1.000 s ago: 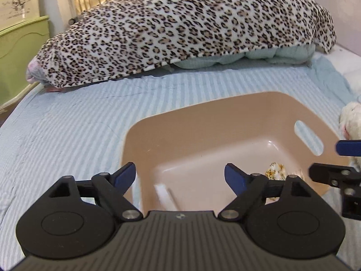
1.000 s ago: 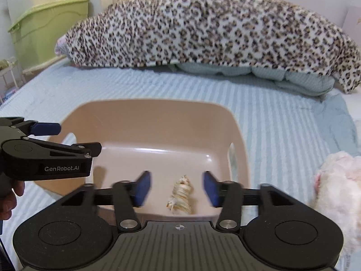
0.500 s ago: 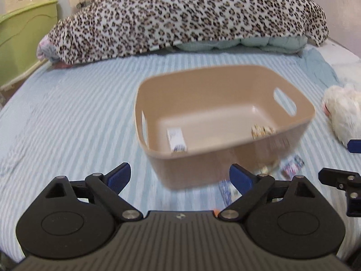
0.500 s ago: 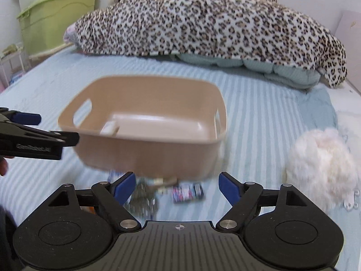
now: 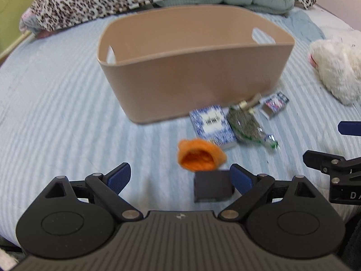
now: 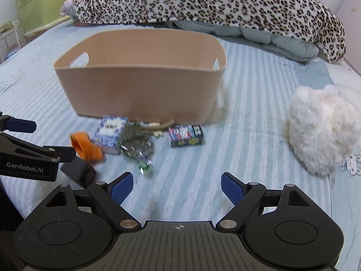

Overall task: Organize objects
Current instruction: 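Grasp the black box with the left tool while the right grasps the green herb bag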

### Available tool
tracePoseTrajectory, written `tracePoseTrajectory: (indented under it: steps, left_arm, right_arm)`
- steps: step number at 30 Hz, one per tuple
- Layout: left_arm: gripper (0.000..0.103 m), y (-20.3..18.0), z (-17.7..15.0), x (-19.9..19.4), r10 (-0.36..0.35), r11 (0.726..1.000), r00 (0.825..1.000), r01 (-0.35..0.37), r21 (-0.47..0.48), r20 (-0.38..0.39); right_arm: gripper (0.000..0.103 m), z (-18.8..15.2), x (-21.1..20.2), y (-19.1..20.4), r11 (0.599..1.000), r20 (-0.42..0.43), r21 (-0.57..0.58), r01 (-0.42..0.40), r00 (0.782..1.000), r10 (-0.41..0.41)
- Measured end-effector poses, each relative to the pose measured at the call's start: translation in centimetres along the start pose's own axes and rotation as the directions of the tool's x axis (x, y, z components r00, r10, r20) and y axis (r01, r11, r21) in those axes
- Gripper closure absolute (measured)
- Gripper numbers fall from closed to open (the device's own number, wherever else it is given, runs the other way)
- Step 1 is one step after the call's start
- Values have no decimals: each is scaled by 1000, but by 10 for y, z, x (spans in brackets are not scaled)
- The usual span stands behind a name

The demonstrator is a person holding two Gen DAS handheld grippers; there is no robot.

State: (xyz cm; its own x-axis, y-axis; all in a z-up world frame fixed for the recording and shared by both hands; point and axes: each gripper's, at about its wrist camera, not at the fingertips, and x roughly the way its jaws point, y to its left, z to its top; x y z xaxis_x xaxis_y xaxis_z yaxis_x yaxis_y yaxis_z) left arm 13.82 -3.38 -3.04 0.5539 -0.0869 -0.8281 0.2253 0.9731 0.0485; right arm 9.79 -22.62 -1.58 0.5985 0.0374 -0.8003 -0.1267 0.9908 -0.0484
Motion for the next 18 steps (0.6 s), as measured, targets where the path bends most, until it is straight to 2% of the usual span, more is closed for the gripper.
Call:
tracePoseTrajectory:
  steps: [7,12,18]
  left_arm:
    - [9,-5,-11,24,-47,999,996,45,-28,-75]
    - [9,-7,-17,36,-74,997,992,70,-45,-99]
    - [22,-1,-16,38,-75,996,993,69,-63,-93]
  right_arm:
    - [17,-6,15,-3,1000,-24,5,8,1000,-8]
    - [17,-8,22,-1,1000,-30,1,2,1000,-2]
    - [17,-7,30,5,1000,-38,-24,-4,999,4]
